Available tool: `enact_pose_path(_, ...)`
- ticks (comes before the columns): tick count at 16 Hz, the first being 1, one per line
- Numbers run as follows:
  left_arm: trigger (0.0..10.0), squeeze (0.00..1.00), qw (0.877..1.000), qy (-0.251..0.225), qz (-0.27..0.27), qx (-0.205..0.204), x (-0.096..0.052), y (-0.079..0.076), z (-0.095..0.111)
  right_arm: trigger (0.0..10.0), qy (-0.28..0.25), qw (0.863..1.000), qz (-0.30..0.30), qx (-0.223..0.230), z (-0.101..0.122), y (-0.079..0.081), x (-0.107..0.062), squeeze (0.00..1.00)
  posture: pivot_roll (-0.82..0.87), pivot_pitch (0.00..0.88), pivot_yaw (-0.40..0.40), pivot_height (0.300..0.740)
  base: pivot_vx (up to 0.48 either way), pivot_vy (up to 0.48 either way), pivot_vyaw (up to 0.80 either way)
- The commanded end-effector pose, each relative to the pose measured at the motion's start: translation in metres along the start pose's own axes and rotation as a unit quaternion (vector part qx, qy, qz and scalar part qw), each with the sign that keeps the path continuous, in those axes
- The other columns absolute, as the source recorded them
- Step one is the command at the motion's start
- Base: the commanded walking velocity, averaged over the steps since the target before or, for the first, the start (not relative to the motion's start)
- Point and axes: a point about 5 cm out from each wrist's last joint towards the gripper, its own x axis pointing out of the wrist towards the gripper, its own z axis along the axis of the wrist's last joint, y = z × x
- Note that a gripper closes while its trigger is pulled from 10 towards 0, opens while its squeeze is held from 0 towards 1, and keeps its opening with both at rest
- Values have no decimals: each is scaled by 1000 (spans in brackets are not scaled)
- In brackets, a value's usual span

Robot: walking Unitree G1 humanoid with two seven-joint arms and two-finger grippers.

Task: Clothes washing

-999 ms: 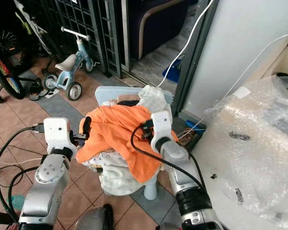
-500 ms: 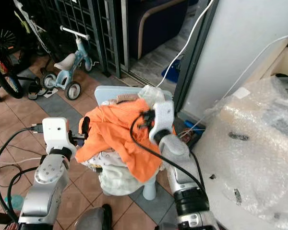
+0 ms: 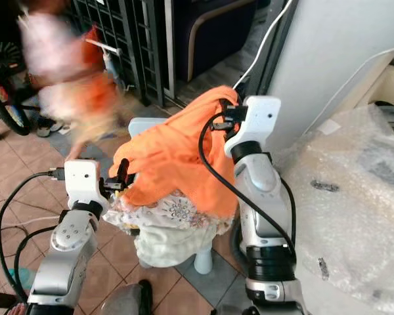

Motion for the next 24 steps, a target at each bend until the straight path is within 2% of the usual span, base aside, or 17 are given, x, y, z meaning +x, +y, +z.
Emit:
enact_pose_path(1, 10000, 0, 1000, -1, -6, 4, 2, -3, 0, 9451, -12, 1000, -6, -7, 6, -3, -3, 0, -22, 36, -12, 740, 0, -259, 0)
enact_pose_path(2, 10000, 0, 1000, -2, -6, 4, 2, -3, 0, 10000, -6, 1000, -3, -7, 4, -1, -4, 0, -21, 36, -12, 740, 0, 0, 0)
enact_pose_path(6, 10000, 0, 1000, -8, -9, 9, 1, -3, 1, 10000, -19, 1000, 18, -18, 10, 8, -4, 0, -21, 37, -11, 740, 0, -75, 0)
enact_pose_path(8, 10000, 0, 1000, -7, -9, 8, 1, -3, 1, 10000, -26, 999, 17, -28, 13, 7, -3, 0, -25, 39, -8, 740, 0, -304, 0)
enact_pose_path(16, 10000, 0, 1000, -10, -12, 11, 3, -4, 1, 10000, -38, 998, 9, -39, 18, 5, 0, 0, -27, 42, -4, 740, 0, -349, -761)
enact_pose_path(18, 10000, 0, 1000, -9, -11, 11, 3, -3, 1, 10000, -40, 998, 9, -40, 19, 4, 2, 0, -26, 42, -3, 740, 0, -360, 0)
enact_pose_path(23, 10000, 0, 1000, -8, -9, 12, 3, -3, 0, 10000, -41, 998, 8, -46, 20, 3, 2, 0, -28, 39, -3, 740, 0, 0, 0)
enact_pose_path(24, 10000, 0, 1000, -8, -9, 3, 3, -3, 0, 10000, -37, 998, 6, -45, 18, 2, 1, 0, -30, 34, -2, 740, 0, 0, 0)
